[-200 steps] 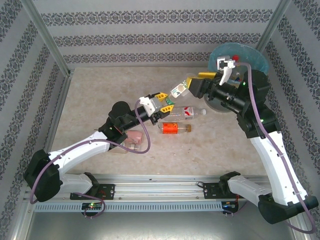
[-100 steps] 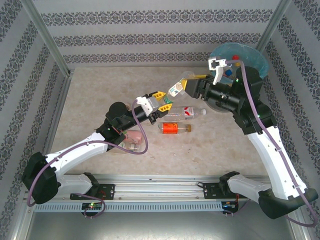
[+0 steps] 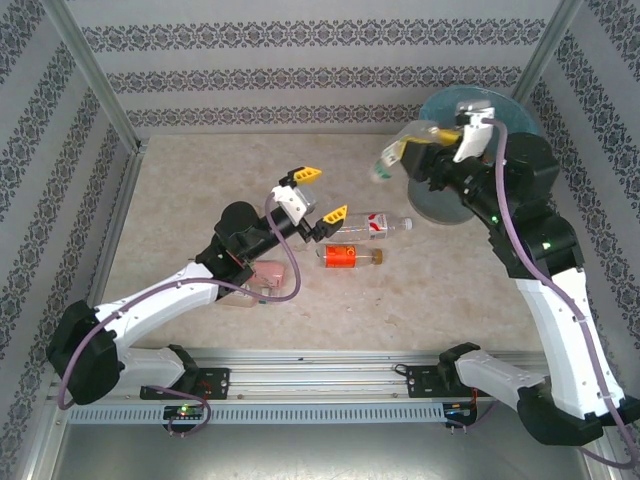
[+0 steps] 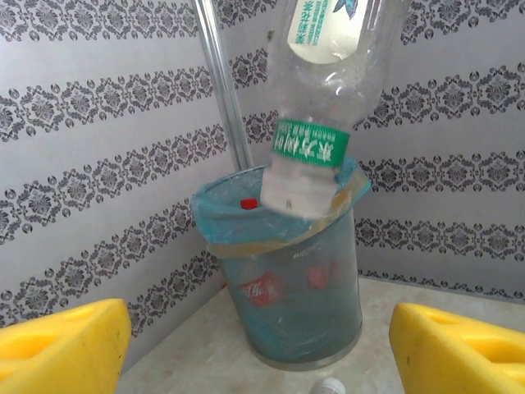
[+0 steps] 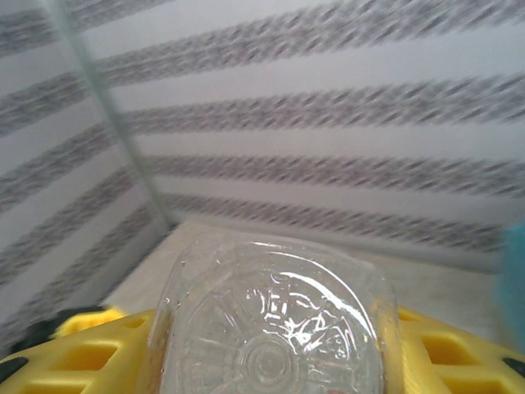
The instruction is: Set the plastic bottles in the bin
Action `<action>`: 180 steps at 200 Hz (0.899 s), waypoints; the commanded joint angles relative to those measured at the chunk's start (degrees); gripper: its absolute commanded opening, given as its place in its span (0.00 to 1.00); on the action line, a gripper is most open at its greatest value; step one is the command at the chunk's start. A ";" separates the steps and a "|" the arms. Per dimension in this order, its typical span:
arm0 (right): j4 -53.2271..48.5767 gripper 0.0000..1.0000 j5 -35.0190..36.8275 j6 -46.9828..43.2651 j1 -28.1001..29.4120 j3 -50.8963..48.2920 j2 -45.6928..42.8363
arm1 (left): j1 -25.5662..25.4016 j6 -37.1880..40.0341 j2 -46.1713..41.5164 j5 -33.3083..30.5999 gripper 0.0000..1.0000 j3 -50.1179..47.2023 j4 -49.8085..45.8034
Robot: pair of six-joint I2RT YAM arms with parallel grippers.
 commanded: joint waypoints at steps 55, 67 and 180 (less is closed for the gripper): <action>-2.86 0.33 25.91 -17.61 -14.15 10.09 9.67 | 0.43 -5.15 2.97 5.46 0.84 9.42 -13.21; -2.91 0.33 26.48 -18.22 -15.35 10.05 11.63 | 0.43 -5.52 3.42 5.67 0.84 10.40 -15.56; -4.51 0.32 21.66 -17.77 -18.19 4.52 21.80 | 0.43 -6.50 6.99 5.91 0.85 12.85 -21.23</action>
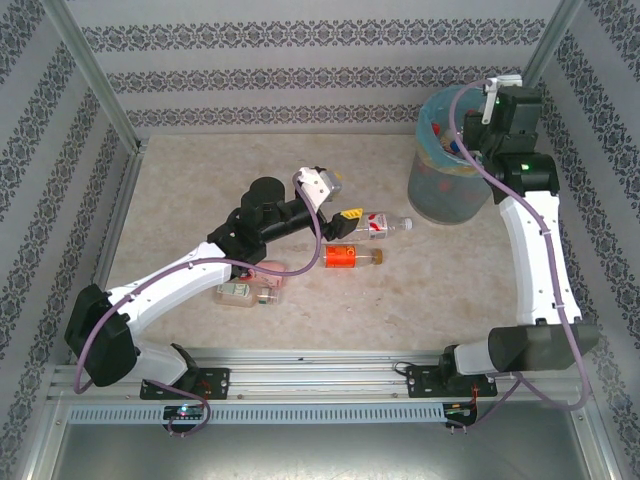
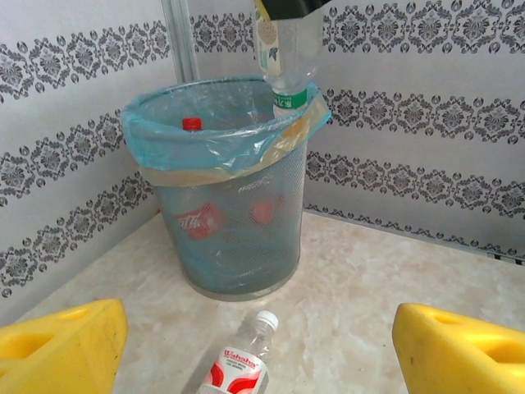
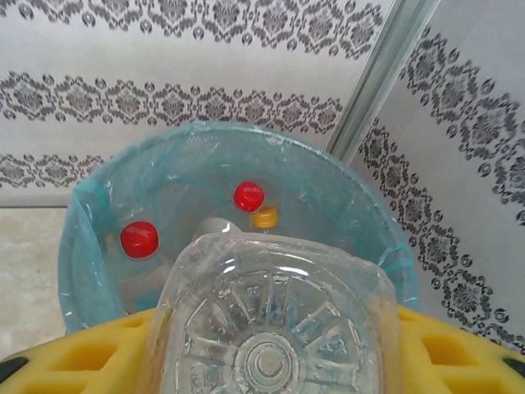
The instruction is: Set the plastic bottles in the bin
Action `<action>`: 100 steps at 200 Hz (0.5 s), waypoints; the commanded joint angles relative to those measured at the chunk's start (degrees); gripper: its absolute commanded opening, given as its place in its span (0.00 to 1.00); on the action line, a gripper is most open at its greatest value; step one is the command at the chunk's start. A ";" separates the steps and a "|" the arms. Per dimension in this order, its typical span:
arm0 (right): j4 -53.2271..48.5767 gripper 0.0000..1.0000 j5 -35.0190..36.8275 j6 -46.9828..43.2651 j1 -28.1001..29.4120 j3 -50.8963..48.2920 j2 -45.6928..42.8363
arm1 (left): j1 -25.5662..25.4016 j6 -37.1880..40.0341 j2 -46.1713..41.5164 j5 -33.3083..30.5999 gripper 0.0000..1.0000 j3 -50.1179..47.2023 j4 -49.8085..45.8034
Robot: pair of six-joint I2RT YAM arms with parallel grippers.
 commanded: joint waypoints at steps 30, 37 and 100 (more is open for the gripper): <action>-2.20 0.32 -3.11 0.41 -0.80 -1.48 3.55 | 0.43 -0.10 0.63 0.77 0.85 1.61 -2.13; -2.25 0.32 -3.48 0.45 -0.80 -1.41 3.82 | 0.43 0.08 0.76 0.67 0.85 1.73 -2.14; -4.29 0.32 -6.39 1.65 -0.80 5.77 5.38 | 0.46 0.45 1.36 0.24 0.86 3.13 -2.45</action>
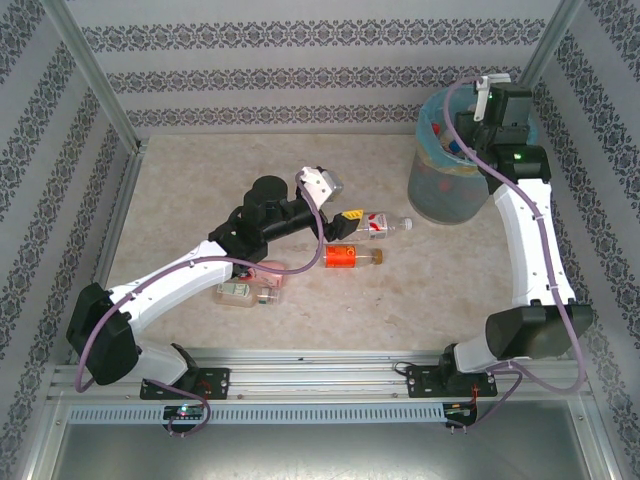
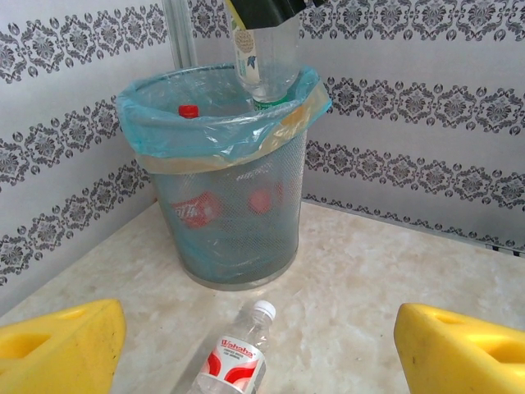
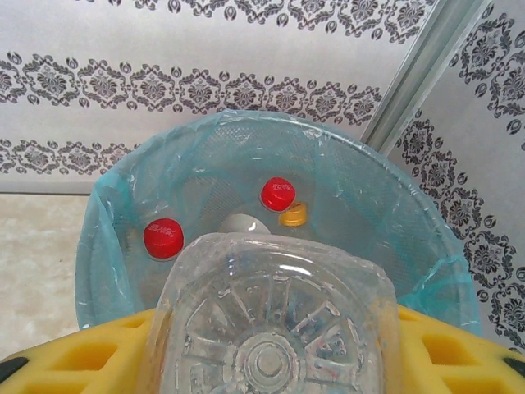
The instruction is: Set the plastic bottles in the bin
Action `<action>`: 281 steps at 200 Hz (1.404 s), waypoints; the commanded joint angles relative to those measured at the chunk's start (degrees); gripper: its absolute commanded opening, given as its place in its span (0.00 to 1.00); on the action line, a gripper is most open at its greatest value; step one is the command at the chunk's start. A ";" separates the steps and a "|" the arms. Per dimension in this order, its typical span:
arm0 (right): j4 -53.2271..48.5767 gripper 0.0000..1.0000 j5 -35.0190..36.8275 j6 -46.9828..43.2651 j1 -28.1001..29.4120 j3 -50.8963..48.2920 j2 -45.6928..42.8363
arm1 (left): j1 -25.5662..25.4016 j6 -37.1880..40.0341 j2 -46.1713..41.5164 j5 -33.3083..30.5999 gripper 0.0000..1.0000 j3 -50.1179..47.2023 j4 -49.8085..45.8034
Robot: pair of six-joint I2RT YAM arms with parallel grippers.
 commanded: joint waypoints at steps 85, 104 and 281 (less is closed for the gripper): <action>-9.14 0.32 -1.47 0.23 -0.43 15.82 0.73 | 0.43 -0.82 -0.99 -0.96 0.86 1.90 0.15; -8.44 0.32 -0.98 -0.36 -0.44 15.12 0.33 | 0.43 -0.84 -1.83 -1.54 0.85 1.05 0.15; 11.73 0.29 5.82 -1.94 -2.71 8.11 9.91 | 0.43 -2.25 -7.59 -4.79 0.86 -5.63 1.12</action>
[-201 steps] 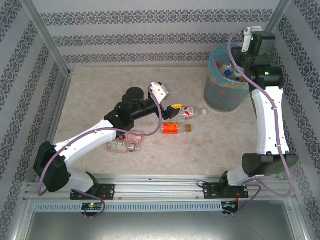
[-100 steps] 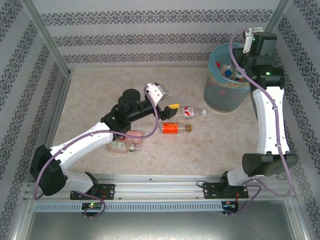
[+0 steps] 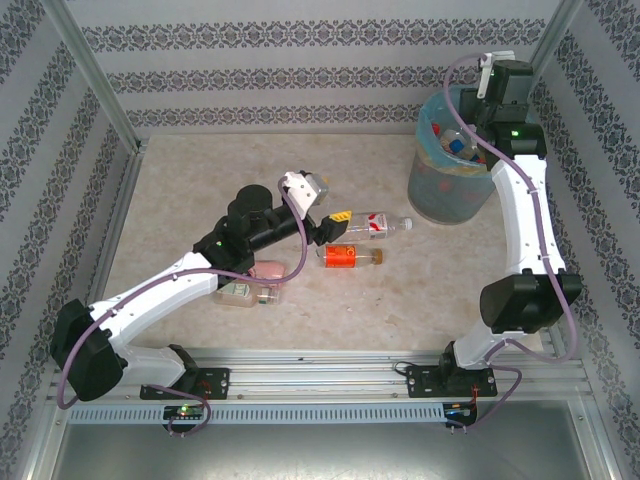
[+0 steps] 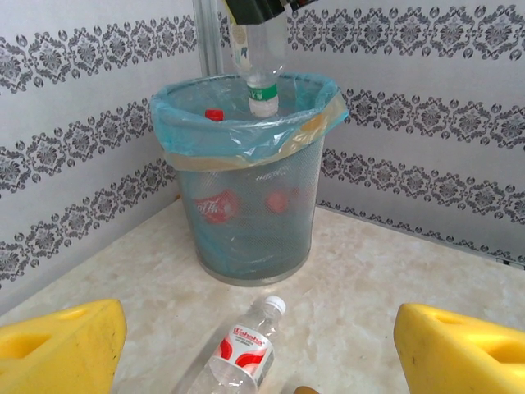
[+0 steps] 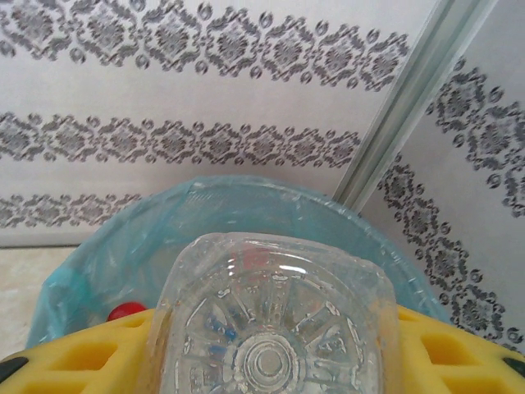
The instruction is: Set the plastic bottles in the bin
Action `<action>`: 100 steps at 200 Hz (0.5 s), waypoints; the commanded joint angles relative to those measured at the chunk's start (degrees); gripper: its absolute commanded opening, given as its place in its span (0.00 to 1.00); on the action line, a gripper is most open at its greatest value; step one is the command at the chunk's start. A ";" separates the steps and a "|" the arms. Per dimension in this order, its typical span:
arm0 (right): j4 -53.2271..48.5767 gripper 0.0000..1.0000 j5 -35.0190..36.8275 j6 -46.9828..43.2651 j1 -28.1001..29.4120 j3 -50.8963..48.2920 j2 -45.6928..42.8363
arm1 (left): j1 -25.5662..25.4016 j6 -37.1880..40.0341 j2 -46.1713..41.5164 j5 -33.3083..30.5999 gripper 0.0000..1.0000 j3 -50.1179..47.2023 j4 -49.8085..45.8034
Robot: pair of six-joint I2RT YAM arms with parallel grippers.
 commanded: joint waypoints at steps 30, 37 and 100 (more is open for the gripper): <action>8.90 0.37 5.43 -0.12 -1.73 -4.79 2.40 | 0.43 -0.39 -0.23 -0.38 0.86 -0.44 1.60; 9.13 0.38 5.48 0.56 -2.12 -5.79 2.69 | 0.43 -0.39 -0.09 -0.20 0.86 -0.51 1.74; 10.44 0.43 2.24 4.56 -5.08 -11.63 4.69 | 0.43 0.67 -0.26 0.26 0.86 -1.49 1.20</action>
